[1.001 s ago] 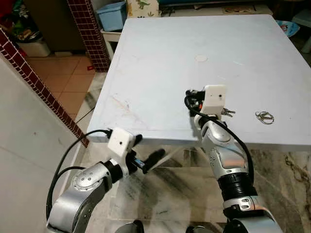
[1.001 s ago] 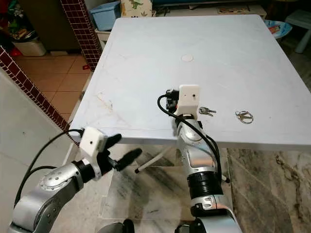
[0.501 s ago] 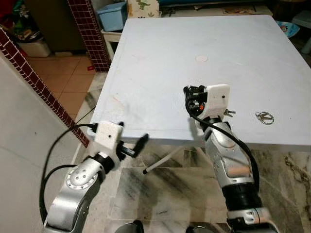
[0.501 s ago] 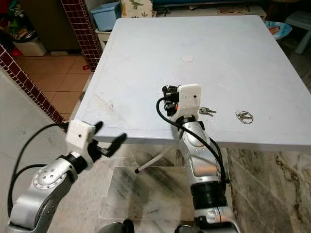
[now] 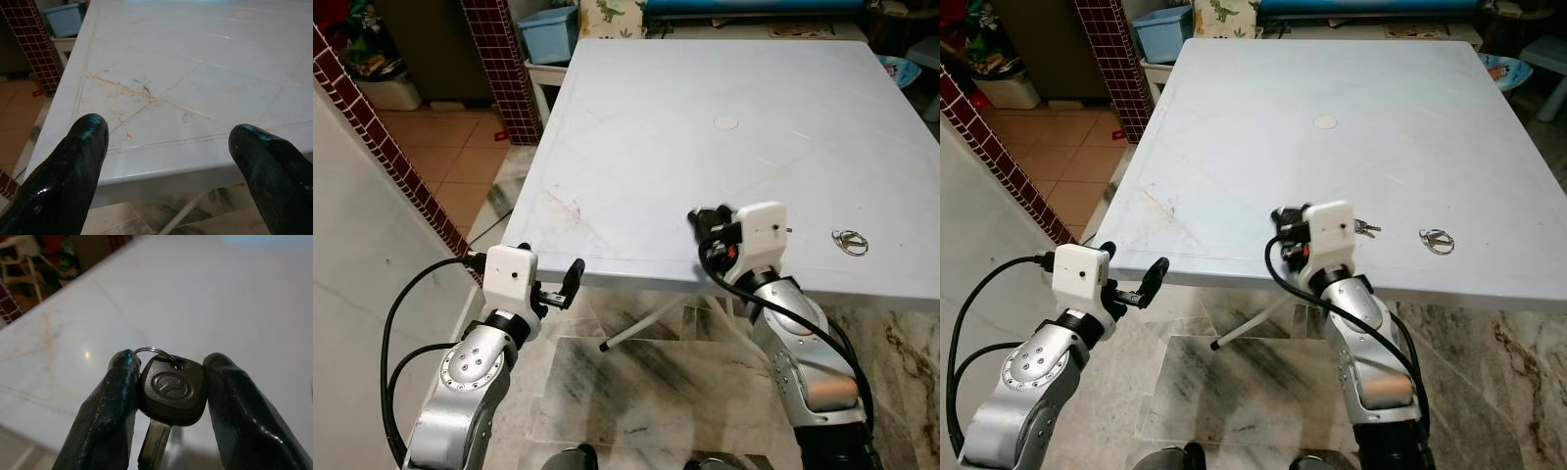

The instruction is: Hang keys on a hook

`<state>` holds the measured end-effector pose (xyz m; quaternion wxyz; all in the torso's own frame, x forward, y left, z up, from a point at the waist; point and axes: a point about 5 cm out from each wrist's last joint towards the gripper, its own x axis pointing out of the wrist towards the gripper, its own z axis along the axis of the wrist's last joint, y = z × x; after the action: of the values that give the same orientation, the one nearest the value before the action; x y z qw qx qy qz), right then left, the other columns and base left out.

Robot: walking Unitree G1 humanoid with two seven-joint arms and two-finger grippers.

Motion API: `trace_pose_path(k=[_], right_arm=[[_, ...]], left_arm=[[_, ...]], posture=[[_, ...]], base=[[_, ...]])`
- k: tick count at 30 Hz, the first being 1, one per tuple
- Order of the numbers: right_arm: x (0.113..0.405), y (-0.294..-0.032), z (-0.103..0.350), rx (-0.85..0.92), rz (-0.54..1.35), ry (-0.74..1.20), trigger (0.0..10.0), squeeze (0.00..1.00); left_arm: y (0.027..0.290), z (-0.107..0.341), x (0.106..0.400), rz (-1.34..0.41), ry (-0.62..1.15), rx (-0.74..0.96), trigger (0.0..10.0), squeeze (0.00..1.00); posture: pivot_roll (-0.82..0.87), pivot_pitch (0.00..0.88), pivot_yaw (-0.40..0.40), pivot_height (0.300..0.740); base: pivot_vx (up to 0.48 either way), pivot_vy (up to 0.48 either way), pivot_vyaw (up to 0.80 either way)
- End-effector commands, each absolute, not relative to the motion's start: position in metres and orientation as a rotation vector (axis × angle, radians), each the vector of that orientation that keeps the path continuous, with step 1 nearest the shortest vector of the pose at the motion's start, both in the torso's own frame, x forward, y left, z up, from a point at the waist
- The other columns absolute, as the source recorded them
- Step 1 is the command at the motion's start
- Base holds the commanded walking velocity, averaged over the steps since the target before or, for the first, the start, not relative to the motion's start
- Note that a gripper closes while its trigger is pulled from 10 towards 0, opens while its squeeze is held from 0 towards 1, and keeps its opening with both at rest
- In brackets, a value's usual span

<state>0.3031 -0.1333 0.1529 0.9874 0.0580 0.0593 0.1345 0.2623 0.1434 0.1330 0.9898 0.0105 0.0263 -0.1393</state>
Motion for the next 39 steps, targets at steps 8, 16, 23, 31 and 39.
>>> trace_pose_path(k=[8, 16, 23, 31, 39], right_arm=[[0.308, -0.15, 0.157, 0.506, 0.019, 0.168, 10.0, 0.0], [0.307, -0.152, 0.154, 0.41, -0.018, 0.219, 10.0, 0.26], [0.317, -0.156, 0.153, 0.364, -0.045, 0.234, 10.0, 1.0], [0.325, -0.143, 0.156, 0.151, 0.154, 0.259, 10.0, 1.0], [0.327, -0.15, 0.163, 0.103, 0.097, 0.235, 10.0, 0.04]], left_arm=[[0.141, 0.131, 0.265, -0.313, 0.057, 0.031, 10.0, 0.0], [0.14, 0.132, 0.265, -0.339, 0.06, 0.03, 10.0, 0.0], [0.133, 0.132, 0.264, -0.404, 0.06, 0.034, 10.0, 0.0], [0.13, 0.13, 0.262, -0.437, 0.077, 0.025, 10.0, 0.0], [0.129, 0.132, 0.261, -0.455, 0.076, 0.013, 10.0, 0.0]], posture=[[-0.02, 0.129, 0.066, 0.74], [-0.02, 0.132, 0.071, 0.74], [-0.01, 0.131, 0.075, 0.74], [-0.01, 0.131, 0.073, 0.74], [-0.01, 0.13, 0.067, 0.74]], base=[[0.0, 0.0, 0.0], [0.0, 0.0, 0.0], [0.0, 0.0, 0.0], [0.0, 0.0, 0.0], [0.0, 0.0, 0.0]])
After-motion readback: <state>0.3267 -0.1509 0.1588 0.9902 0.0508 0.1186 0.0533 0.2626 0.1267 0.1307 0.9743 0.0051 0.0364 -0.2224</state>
